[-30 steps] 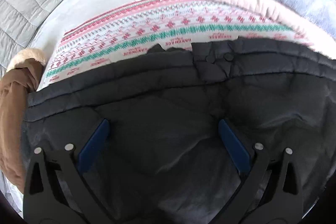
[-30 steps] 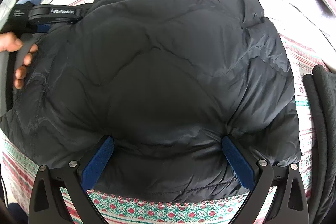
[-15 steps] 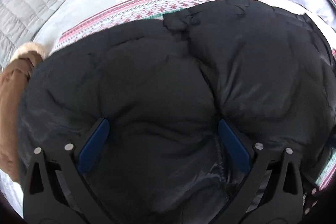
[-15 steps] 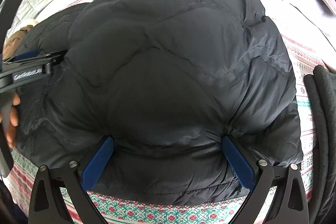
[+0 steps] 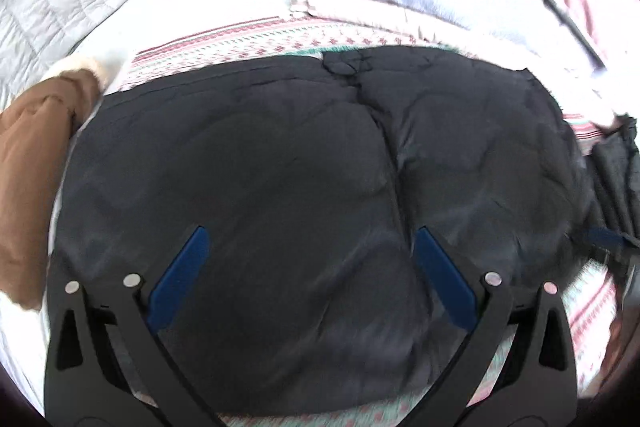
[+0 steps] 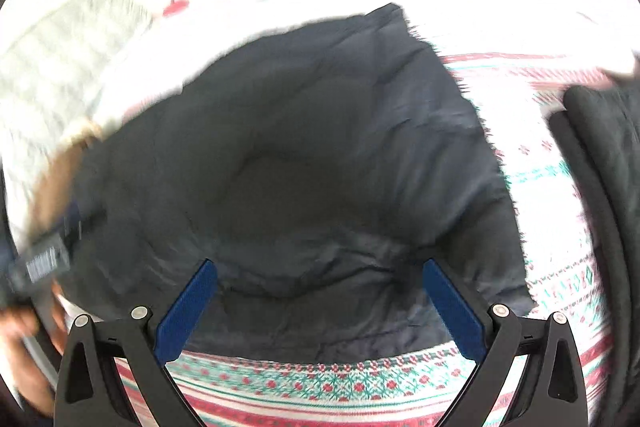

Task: Fold large clothes

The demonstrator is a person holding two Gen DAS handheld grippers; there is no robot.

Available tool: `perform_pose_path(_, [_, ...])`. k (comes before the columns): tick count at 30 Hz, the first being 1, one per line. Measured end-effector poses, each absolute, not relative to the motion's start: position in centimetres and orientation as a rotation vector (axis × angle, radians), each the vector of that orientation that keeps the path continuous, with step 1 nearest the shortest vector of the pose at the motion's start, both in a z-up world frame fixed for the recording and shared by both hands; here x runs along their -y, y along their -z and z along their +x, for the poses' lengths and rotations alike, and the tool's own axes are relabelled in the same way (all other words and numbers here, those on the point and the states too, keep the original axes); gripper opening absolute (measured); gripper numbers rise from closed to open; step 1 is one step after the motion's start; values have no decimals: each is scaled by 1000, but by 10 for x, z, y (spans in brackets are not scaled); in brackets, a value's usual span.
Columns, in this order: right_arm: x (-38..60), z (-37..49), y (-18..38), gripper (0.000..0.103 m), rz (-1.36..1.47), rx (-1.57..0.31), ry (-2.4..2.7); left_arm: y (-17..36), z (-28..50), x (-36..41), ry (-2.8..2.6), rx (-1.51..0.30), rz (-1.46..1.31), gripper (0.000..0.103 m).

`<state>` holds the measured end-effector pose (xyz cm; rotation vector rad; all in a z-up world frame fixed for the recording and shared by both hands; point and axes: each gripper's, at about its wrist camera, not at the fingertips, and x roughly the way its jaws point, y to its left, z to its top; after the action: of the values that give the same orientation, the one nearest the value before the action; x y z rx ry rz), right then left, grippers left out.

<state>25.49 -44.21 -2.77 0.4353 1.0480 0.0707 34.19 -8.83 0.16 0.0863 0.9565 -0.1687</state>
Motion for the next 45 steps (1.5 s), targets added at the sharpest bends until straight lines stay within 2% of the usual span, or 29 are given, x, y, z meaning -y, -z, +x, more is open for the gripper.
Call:
perform_pose_path(4, [498, 233, 30, 103, 772, -935, -88, -18, 314, 44, 148, -911, 26, 103])
perform_pose_path(7, [523, 206, 53, 103, 990, -923, -28, -14, 310, 6, 96, -888, -41, 103])
perform_pose_path(14, [515, 183, 98, 103, 1162, -1010, -77, 13, 329, -41, 41, -949, -144, 103])
perform_pose_path(19, [505, 198, 96, 103, 1145, -958, -86, 12, 328, -57, 11, -949, -191, 103])
perform_pose_path(26, [488, 212, 102, 103, 1136, -874, -22, 41, 335, -73, 85, -1036, -400, 103])
perform_pose_path(30, [481, 216, 102, 103, 1074, -851, 20, 40, 335, -61, 98, -1027, -376, 103])
perform_pose_path(34, [488, 212, 105, 102, 1153, -808, -4, 43, 335, -52, 102, -1036, -333, 103])
perform_pose_path(37, [494, 205, 110, 94, 1202, -782, 11, 46, 335, -47, 87, -1039, -296, 103])
perform_pose_path(38, [496, 204, 112, 87, 1203, -780, 21, 48, 335, -45, 81, -1041, -285, 103])
perform_pose_path(40, [497, 204, 114, 70, 1176, -786, 52, 49, 335, -42, 76, -1043, -266, 103])
perform_pose_path(42, [499, 203, 120, 38, 1166, -802, 87, 50, 335, -40, 77, -1042, -259, 103])
perform_pose_path(43, [500, 201, 122, 34, 1180, -801, 88, 49, 336, -39, 80, -1042, -259, 103])
perform_pose_path(45, [502, 196, 120, 18, 1189, -778, 86, 49, 336, -39, 82, -1040, -262, 103])
